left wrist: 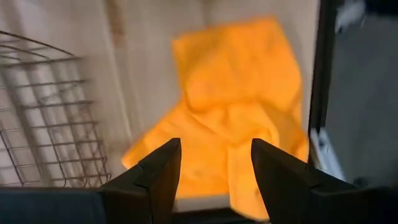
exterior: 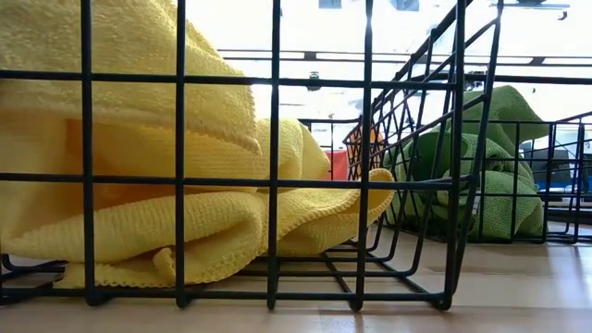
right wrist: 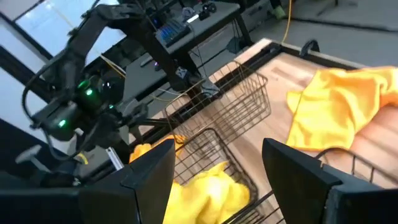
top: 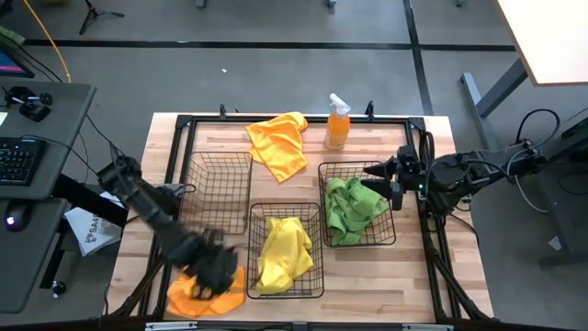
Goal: Sort microfiber towel by color & place in baskets
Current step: Put the bottom orange microfiber cloth into the left basket
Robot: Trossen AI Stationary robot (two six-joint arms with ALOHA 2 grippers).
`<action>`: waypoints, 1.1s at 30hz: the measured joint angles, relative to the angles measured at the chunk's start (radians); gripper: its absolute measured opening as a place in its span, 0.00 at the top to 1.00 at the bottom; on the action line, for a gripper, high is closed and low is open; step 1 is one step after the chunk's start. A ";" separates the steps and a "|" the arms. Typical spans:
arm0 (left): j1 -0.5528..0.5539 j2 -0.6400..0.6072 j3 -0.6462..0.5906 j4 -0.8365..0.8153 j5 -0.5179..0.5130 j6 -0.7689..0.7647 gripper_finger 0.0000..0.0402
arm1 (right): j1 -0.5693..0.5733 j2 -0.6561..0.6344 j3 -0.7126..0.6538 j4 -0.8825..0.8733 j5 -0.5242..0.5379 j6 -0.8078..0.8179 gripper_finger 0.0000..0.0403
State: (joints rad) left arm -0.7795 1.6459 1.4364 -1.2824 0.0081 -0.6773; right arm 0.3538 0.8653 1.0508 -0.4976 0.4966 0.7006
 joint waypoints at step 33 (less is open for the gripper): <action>-0.113 -0.010 -0.536 0.643 0.017 -0.616 0.96 | -0.035 0.112 -0.001 0.122 0.137 -0.151 0.41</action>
State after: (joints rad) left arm -0.8921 1.6356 0.9009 -0.6391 0.0248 -1.2935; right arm 0.3193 0.9768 1.0496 -0.3759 0.6332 0.5501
